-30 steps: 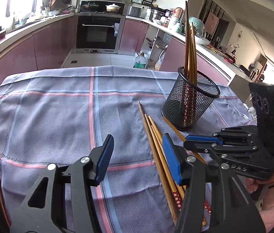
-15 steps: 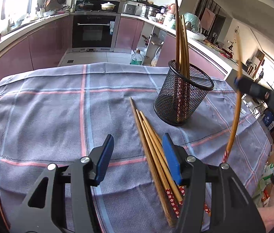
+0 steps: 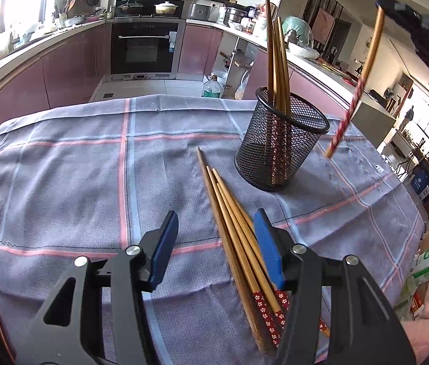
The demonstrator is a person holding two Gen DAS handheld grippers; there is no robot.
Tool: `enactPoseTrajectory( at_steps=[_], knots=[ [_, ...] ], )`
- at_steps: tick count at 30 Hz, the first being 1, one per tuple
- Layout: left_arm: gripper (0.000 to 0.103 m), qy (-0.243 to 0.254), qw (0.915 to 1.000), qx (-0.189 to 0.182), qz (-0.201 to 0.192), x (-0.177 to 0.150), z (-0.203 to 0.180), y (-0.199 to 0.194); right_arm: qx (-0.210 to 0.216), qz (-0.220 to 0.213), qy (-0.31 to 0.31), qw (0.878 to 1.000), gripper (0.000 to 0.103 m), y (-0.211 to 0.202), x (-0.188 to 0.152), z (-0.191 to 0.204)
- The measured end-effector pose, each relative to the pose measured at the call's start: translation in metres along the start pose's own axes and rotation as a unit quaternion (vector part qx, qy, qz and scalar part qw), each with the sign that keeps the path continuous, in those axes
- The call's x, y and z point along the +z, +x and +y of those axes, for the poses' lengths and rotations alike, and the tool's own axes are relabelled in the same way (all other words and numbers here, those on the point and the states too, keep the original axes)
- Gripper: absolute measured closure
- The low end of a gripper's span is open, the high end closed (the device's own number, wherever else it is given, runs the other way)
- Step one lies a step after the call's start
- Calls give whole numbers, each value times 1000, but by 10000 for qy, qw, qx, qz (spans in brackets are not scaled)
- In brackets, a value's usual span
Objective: Organize utensils
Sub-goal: 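Lift the chopstick with the right gripper and lower it into the cup, then open the right gripper to release the chopstick and withdraw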
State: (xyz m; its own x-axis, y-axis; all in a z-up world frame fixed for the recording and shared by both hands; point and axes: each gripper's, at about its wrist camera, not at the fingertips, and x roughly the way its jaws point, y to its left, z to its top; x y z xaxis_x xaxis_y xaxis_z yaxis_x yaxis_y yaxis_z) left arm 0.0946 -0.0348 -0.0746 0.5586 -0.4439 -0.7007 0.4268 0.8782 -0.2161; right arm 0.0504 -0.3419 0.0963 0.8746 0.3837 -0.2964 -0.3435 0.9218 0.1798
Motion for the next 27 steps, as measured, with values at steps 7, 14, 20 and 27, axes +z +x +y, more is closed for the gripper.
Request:
enactPoseTrajectory(
  at_steps=[7, 14, 20, 27],
  knots=[
    [52, 30, 10000, 1, 56, -2, -3, 2, -349, -152, 47, 9993, 98, 18, 11, -19],
    [52, 74, 9999, 4, 101, -4, -5, 4, -380, 713, 69, 9967, 98, 63, -16, -21],
    [52, 134, 9998, -9, 161, -4, -9, 7, -384, 1295, 112, 9908, 98, 86, -37, -19],
    [56, 187, 9995, -14, 271, -6, -10, 13, -580, 1224, 224, 9905, 88, 83, -41, -26]
  ],
)
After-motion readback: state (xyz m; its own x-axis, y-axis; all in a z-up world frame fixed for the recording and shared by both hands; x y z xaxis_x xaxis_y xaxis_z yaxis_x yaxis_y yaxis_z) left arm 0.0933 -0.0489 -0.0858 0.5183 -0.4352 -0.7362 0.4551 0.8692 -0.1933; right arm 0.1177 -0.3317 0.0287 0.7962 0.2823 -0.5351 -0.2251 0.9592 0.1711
